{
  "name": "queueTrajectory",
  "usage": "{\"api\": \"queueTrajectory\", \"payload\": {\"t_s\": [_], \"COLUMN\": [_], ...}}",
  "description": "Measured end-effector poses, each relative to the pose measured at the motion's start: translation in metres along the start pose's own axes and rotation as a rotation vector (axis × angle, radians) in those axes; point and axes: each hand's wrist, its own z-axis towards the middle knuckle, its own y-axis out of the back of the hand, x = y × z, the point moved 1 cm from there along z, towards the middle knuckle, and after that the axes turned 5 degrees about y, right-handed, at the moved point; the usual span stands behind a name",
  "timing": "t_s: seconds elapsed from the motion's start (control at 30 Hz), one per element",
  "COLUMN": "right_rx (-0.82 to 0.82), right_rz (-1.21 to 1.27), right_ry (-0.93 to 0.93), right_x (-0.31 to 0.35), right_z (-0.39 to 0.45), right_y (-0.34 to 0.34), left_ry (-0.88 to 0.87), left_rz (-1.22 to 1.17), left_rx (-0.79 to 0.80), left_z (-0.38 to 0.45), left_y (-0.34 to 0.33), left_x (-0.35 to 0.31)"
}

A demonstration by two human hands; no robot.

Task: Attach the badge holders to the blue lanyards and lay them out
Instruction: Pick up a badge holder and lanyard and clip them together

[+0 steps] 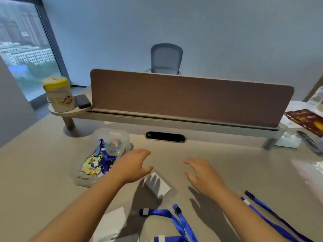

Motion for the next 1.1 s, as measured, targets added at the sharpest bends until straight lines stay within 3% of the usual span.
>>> {"api": "queueTrajectory", "payload": {"t_s": [0.2,0.57,0.83,1.1], "right_rx": [0.169,0.212,0.216,0.226], "right_rz": [-0.01,-0.084,-0.026,0.102], "right_ry": [-0.086,-0.124,-0.181,-0.314], "right_x": [-0.03,-0.053,-0.045,-0.036], "right_z": [0.011,0.021,0.027,0.034], "right_y": [-0.072,-0.106,-0.108,-0.114], "left_ry": [-0.008,-0.209,-0.272,-0.152], "left_rz": [0.089,0.349,0.499,0.352], "left_rx": [0.231,0.377,0.277,0.227], "left_z": [0.026,0.062,0.058,0.05], "left_y": [-0.076,-0.117,-0.116,-0.121], "left_x": [0.022,0.036,0.038,0.04]}}
